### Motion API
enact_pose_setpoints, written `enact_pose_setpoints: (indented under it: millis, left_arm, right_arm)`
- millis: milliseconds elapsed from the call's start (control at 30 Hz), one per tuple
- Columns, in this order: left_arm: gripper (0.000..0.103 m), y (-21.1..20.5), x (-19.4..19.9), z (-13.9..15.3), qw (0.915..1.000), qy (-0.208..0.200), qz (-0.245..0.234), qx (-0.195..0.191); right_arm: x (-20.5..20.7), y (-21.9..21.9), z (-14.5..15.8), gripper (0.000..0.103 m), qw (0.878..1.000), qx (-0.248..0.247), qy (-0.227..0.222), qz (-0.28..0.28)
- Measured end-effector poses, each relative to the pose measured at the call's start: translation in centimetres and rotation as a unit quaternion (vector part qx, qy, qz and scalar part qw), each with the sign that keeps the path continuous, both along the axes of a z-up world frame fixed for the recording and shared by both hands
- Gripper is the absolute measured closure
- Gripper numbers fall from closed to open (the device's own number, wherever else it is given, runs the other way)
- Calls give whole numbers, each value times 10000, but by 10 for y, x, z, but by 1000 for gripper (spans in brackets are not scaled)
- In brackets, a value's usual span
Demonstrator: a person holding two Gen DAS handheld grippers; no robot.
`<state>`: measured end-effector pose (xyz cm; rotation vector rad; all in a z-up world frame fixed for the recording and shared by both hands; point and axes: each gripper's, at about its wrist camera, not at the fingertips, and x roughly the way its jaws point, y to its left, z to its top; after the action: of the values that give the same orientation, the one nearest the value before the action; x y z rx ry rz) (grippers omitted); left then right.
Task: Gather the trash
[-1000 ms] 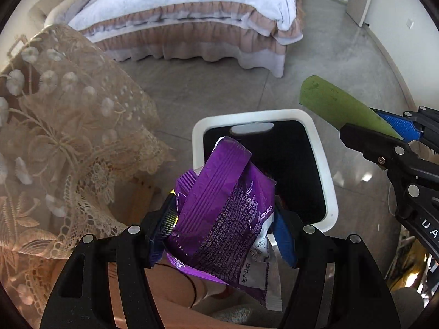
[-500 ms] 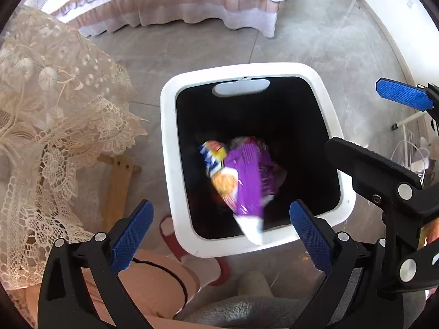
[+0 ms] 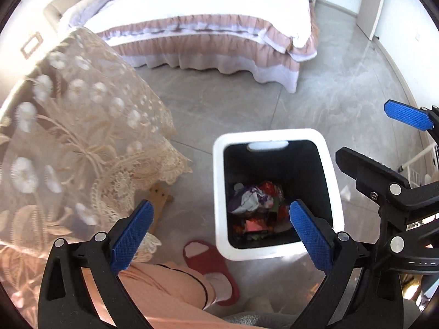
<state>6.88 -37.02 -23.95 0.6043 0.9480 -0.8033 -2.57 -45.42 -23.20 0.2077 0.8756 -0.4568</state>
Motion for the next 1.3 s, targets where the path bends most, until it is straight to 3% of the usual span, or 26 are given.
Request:
enact_pose_setpoints:
  millis: [167, 333, 600, 967, 1300]
  left_arm:
    - [5, 34, 11, 55, 9949, -564, 615, -560]
    - [5, 81, 22, 102, 9803, -1030, 1325, -1039]
    - [5, 162, 31, 151, 9475, -1533, 2295, -1617]
    - [5, 276, 27, 195, 8985, -2084, 3344, -1937]
    - [5, 334, 8, 218, 8517, -2664, 4052, -1986]
  right_arm:
    - [-1, 25, 47, 5, 9954, -760, -589, -47]
    - [2, 66, 94, 5, 9801, -1496, -1301, -8]
    - [18, 116, 138, 5, 9668, -1449, -2046, 494]
    - [38, 198, 179, 5, 9468, -1155, -2758, 1191]
    - [36, 264, 206, 5, 9266, -968, -3209, 1706]
